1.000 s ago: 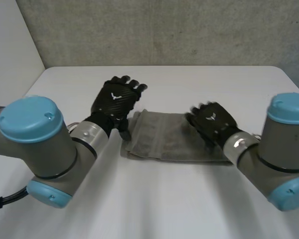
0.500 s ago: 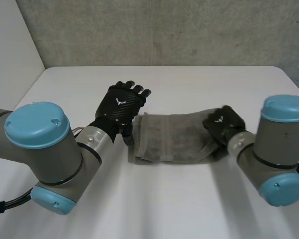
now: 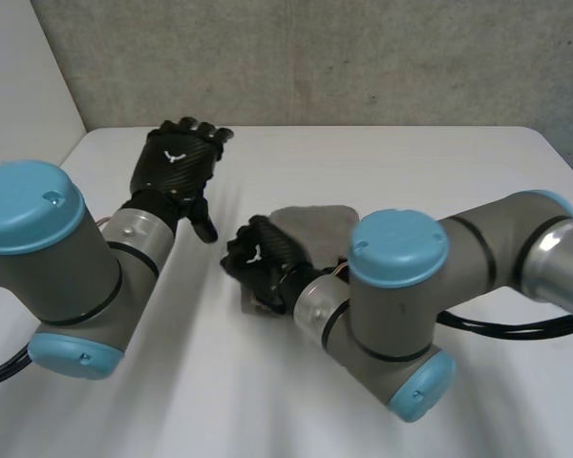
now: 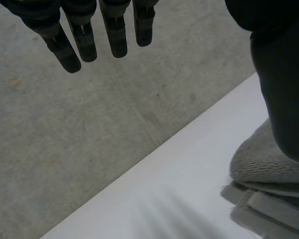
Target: Fold the towel.
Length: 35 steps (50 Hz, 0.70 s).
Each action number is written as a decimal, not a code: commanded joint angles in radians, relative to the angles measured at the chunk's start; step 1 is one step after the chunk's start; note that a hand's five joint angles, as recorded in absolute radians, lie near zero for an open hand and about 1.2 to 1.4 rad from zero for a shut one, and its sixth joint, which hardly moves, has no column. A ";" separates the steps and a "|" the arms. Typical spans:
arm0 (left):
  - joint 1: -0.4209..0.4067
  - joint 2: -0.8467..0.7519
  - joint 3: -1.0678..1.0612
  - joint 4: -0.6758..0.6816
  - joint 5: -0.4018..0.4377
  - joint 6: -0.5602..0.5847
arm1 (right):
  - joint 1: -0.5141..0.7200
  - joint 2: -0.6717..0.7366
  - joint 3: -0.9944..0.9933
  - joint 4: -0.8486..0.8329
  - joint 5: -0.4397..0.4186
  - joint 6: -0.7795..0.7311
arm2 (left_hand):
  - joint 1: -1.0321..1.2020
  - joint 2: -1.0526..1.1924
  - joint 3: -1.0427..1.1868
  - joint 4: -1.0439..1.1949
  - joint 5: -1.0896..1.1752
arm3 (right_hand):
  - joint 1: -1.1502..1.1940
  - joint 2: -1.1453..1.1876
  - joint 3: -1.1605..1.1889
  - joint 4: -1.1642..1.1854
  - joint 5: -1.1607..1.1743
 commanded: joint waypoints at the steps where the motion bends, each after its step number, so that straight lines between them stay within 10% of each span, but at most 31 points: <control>1: 0.028 0.005 0.003 0.003 -0.006 -0.031 | 0.011 0.109 -0.085 0.003 0.004 0.004 | -0.082 -0.075 -0.057 -0.079 -0.208 | 0.070 0.064 0.060 0.052 0.044; 7: 0.030 0.005 -0.002 0.003 -0.006 -0.031 | 0.022 0.122 -0.070 0.007 0.007 0.007 | -0.082 -0.075 -0.057 -0.079 -0.208 | 0.070 0.064 0.060 0.052 0.044; 9: 0.030 0.005 -0.008 0.003 -0.005 -0.033 | 0.025 0.103 -0.019 0.007 0.008 0.023 | -0.085 -0.078 -0.060 -0.082 -0.211 | -0.842 -0.848 -0.852 -0.860 -0.868; 11: 0.030 0.005 -0.008 0.004 -0.005 -0.033 | 0.020 0.077 0.010 0.006 0.008 0.038 | -0.085 -0.078 -0.060 -0.082 -0.211 | -1.152 -1.158 -1.162 -1.170 -1.178; 23: 0.016 -0.008 0.043 -0.007 0.001 -0.166 | -0.194 -0.303 0.228 0.088 0.059 0.433 | -0.070 -0.064 -0.046 -0.067 -0.197 | -1.152 -1.158 -1.162 -1.170 -1.178; 35: -0.096 -0.214 0.167 -0.046 0.007 -0.264 | -0.319 -0.236 0.182 0.133 0.062 0.598 | -0.067 -0.061 -0.043 -0.064 -0.194 | -1.152 -1.158 -1.162 -1.170 -1.178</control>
